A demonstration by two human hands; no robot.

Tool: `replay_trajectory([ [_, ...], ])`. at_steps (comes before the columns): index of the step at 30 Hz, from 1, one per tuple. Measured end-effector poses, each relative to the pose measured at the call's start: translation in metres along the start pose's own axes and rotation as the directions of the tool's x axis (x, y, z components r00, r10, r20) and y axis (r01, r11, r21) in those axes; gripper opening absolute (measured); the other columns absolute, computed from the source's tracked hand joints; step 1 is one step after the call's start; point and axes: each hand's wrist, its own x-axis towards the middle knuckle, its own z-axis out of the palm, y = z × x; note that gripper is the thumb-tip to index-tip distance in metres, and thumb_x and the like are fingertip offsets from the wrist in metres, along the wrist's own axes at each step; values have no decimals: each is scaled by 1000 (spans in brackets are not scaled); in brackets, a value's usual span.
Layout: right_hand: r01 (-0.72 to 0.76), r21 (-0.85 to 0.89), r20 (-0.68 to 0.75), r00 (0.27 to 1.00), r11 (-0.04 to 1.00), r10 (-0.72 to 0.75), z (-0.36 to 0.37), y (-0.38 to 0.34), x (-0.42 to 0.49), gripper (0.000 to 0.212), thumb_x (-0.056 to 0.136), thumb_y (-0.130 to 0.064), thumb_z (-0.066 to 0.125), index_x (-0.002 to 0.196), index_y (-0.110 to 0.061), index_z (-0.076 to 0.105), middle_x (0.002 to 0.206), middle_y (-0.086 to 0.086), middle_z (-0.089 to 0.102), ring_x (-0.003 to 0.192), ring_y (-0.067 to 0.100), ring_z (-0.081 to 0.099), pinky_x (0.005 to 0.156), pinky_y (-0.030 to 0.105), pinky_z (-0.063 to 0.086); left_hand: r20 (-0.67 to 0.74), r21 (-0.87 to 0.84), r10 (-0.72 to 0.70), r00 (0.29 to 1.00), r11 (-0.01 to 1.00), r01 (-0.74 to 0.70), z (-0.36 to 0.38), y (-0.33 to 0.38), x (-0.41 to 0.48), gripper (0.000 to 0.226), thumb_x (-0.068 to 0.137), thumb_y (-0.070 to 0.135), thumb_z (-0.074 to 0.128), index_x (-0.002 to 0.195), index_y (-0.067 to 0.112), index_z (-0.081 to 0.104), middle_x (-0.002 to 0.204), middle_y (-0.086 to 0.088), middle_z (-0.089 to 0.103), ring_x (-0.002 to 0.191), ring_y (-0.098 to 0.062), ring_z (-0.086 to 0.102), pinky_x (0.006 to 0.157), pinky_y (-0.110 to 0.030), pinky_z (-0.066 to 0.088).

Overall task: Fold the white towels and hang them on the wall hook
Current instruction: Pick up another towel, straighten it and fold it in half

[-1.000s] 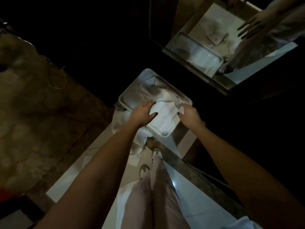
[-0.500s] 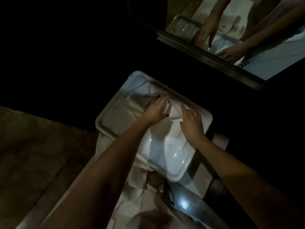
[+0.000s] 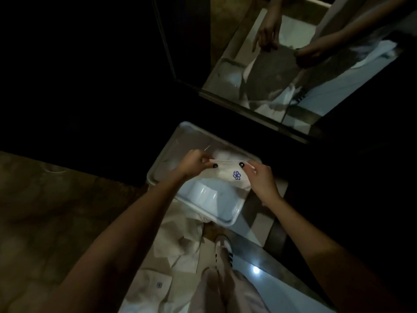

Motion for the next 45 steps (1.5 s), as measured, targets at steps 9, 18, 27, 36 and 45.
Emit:
replay_trajectory([
  [9, 28, 171, -172, 985, 985, 2, -107, -134, -156, 17, 97, -19, 55, 97, -9, 69, 90, 2, 70, 85, 12, 64, 73, 24, 48, 89, 125, -26, 996, 992, 15, -96, 136, -172, 26, 85, 27, 70, 93, 3, 70, 86, -14, 67, 82, -27, 61, 74, -36, 44],
  [18, 206, 155, -231, 959, 966, -167, -158, -181, -288, 20, 98, -22, 54, 97, -10, 71, 80, -5, 66, 77, 8, 62, 66, 16, 44, -34, 33, -151, 988, 988, 152, -76, 166, -340, 19, 91, 21, 63, 90, 3, 64, 84, -13, 61, 88, -32, 60, 68, -34, 37],
  [27, 217, -32, -274, 937, 976, -218, -183, -104, -417, 29, 99, -20, 51, 96, 2, 69, 93, 22, 62, 90, 35, 58, 79, 49, 48, -556, -178, -294, 777, 956, 234, -6, 202, -476, 17, 93, 31, 57, 93, 16, 65, 86, -4, 67, 84, -22, 63, 74, -44, 52],
  [36, 174, 199, -215, 968, 964, -131, -306, -19, -550, 17, 98, -13, 52, 101, -12, 68, 85, -7, 66, 86, 15, 66, 68, 18, 51, -605, -594, -409, 683, 803, -45, 108, 352, -555, 16, 94, 15, 58, 100, 4, 67, 74, -4, 62, 64, -14, 57, 57, -20, 47],
  [45, 224, 375, -15, 972, 900, -235, -433, 11, -660, 24, 93, -3, 58, 88, -21, 74, 63, -1, 59, 67, 13, 59, 75, 40, 58, -474, -630, -139, 869, 743, -225, 190, 526, -601, 20, 90, 9, 60, 109, 5, 63, 101, -14, 71, 98, -25, 67, 78, -27, 53],
])
